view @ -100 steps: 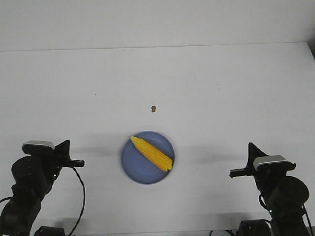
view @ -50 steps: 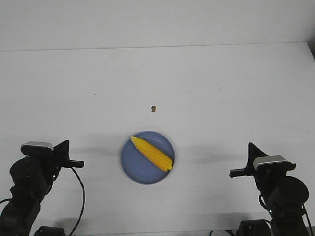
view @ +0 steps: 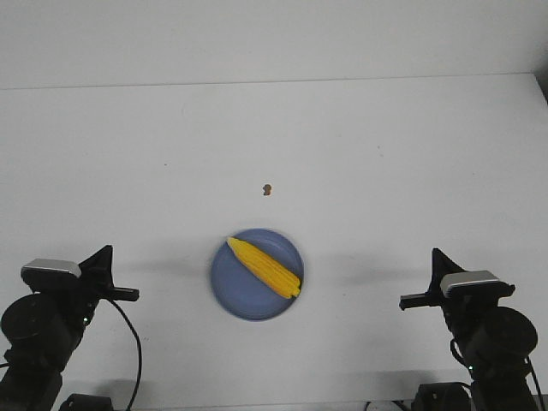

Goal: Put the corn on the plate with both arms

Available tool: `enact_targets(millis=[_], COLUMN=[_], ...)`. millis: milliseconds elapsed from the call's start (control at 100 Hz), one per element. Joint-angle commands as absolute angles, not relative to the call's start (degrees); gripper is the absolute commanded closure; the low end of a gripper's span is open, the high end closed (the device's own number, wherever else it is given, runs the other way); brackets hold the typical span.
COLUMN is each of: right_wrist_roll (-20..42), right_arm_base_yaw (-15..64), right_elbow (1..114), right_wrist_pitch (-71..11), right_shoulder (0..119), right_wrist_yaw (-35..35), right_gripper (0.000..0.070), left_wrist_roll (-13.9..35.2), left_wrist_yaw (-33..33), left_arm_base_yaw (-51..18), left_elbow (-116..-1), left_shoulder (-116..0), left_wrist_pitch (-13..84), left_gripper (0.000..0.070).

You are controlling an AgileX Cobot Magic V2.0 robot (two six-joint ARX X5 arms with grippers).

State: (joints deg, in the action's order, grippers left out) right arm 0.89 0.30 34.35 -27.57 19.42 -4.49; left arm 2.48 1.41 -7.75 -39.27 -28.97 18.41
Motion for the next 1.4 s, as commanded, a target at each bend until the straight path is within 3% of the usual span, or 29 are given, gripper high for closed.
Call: enact_targets(millis=[0,220,550,1050,1390], right_wrist_roll=[1.1,1.1,1.1,1.1,1.1], right_arm_base_yaw=[0.3,0.3,0.3,0.3,0.3], right_elbow=[34.9,34.9,34.9,34.9,34.9], right_wrist_pitch=[-27.0,-27.0,-27.0,-27.0,-27.0], right_shoulder=[19.5,19.5,19.5,19.5,19.5], right_wrist_yaw=[-4.5,-4.5,-4.5,-4.5,-4.5], right_gripper=[0.0699,0.0699,0.0699,0.0699,0.0699], left_wrist_roll=[2.6,0.4,-1.5,-1.5,-0.8], left_wrist_yaw=[1.3,1.2,1.2,1.2,1.3], left_arm_base_yaw=[-7.8,-7.8,-6.6,-4.4,-4.1], left_elbow=[-40.0,-39.5,-24.3,-8.3,-2.9], left_shoulder=[-28.2,-24.9,-13.8,0.0,-0.2], left_wrist_pitch=[17.9,16.5,0.4,-0.3,-8.7], left_gripper=[0.0694,0.0694,0.0694,0.0694,0.0694])
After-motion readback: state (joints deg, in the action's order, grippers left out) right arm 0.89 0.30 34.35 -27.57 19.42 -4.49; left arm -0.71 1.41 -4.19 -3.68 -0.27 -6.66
